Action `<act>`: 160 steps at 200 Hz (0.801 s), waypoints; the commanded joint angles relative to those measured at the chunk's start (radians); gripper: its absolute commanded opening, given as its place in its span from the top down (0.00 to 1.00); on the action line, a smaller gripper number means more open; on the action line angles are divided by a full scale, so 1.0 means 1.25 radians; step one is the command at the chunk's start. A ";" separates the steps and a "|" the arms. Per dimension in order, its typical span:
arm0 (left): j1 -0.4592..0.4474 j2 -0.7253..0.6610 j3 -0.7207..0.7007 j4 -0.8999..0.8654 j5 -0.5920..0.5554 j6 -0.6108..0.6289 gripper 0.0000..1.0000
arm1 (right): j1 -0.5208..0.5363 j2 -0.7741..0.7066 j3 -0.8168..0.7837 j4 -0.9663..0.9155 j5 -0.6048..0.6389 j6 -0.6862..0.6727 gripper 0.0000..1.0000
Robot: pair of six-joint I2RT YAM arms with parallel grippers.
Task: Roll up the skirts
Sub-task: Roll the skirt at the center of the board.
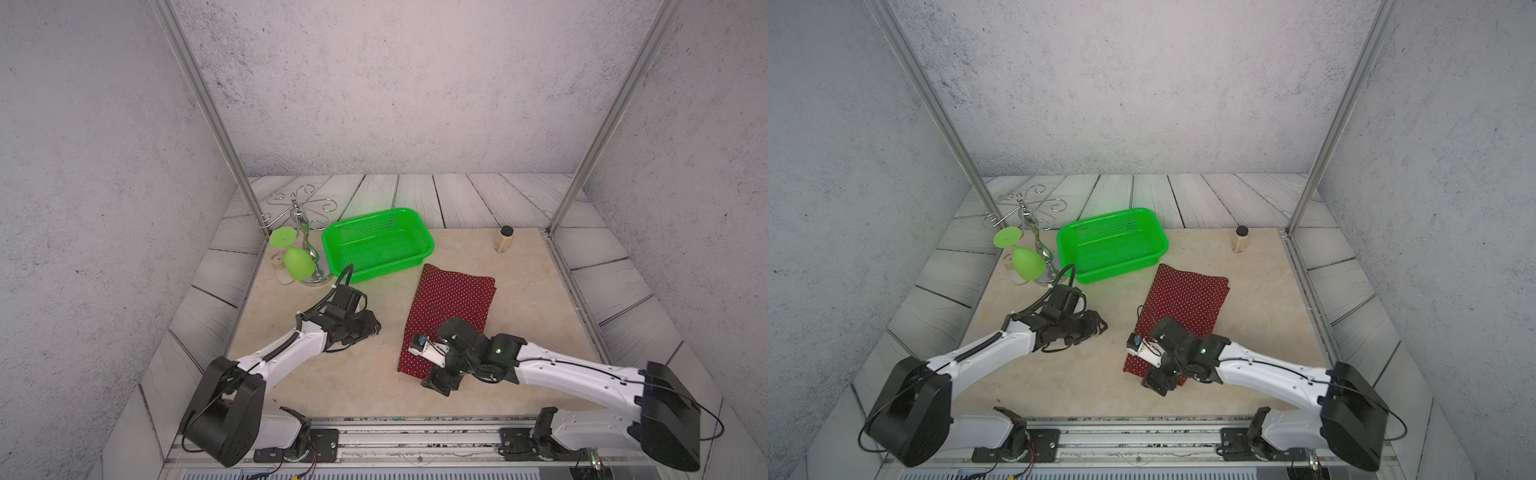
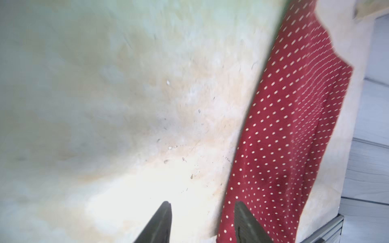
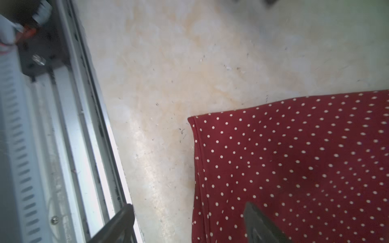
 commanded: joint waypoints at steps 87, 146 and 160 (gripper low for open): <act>0.082 -0.204 -0.137 -0.113 -0.130 -0.088 0.51 | 0.048 0.293 0.166 -0.276 0.228 -0.001 0.21; 0.083 -0.170 -0.141 -0.045 -0.014 -0.075 0.52 | 0.045 0.373 0.197 -0.257 0.211 -0.028 0.26; 0.083 -0.153 -0.142 -0.022 0.090 -0.035 0.53 | 0.035 0.357 0.178 -0.251 0.195 -0.047 0.29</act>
